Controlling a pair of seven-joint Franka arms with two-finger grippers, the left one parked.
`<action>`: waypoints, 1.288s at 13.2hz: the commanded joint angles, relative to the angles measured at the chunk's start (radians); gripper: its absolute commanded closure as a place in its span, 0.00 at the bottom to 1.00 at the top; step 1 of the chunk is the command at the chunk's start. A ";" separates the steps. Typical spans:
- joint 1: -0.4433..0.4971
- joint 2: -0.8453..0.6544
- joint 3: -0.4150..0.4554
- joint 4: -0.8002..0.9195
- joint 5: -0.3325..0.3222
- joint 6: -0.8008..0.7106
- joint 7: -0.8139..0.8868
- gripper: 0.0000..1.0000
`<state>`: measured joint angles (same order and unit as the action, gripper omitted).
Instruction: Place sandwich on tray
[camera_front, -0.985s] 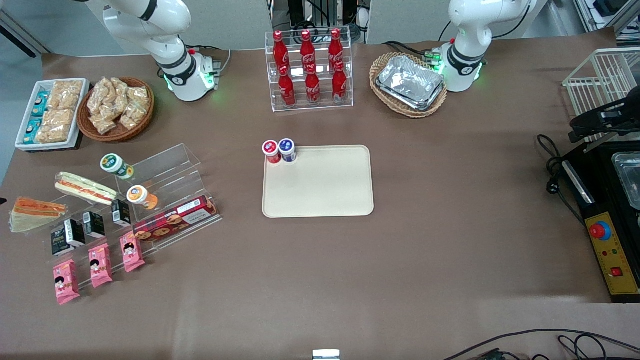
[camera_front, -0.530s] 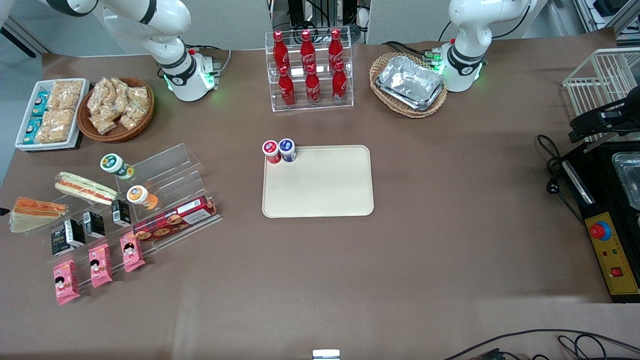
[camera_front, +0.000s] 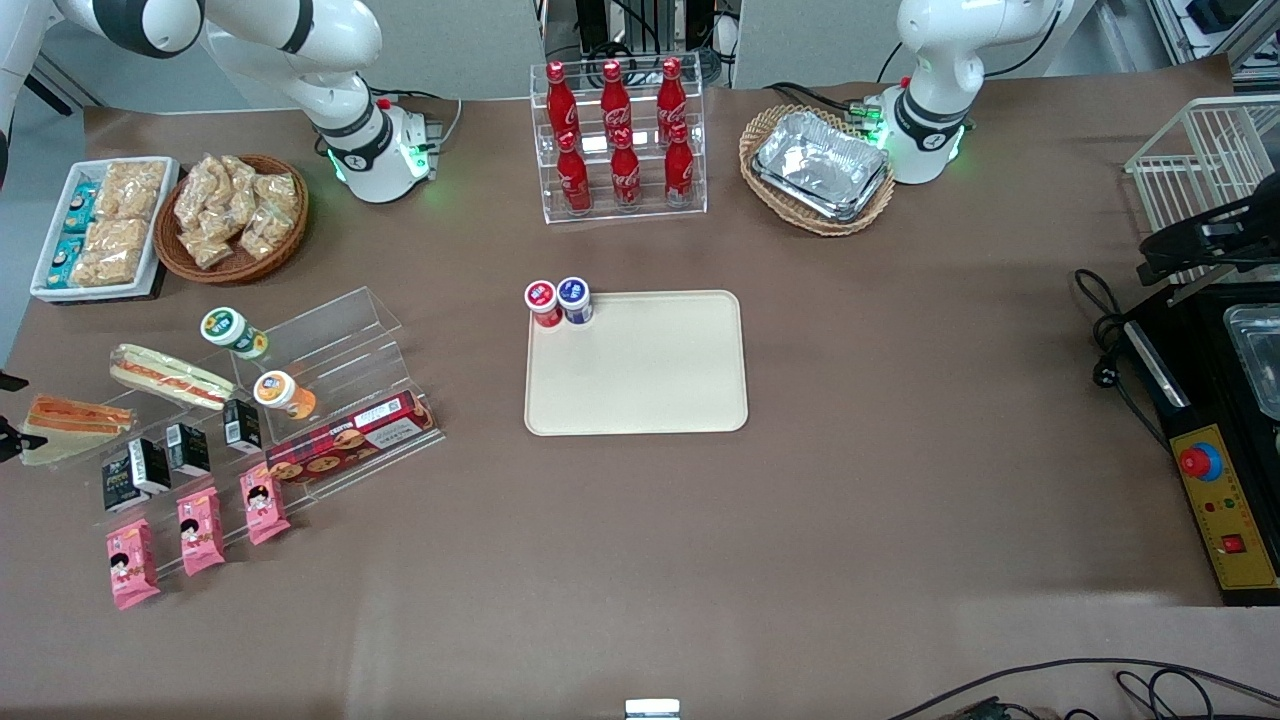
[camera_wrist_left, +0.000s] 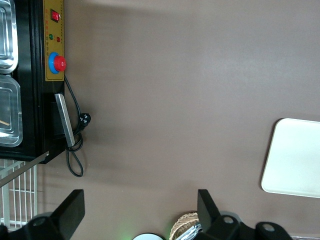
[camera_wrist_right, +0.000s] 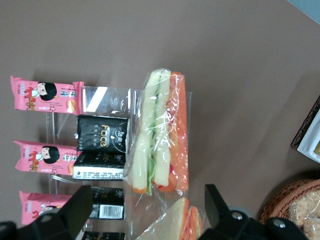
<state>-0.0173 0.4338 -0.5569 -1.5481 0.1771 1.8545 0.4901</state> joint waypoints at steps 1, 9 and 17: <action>-0.029 0.003 0.005 -0.016 0.027 0.012 -0.018 0.00; -0.039 0.037 0.005 -0.050 0.077 0.054 -0.068 0.00; -0.055 0.045 0.005 -0.052 0.099 0.057 -0.185 0.38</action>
<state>-0.0618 0.4781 -0.5550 -1.6003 0.2473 1.9073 0.3648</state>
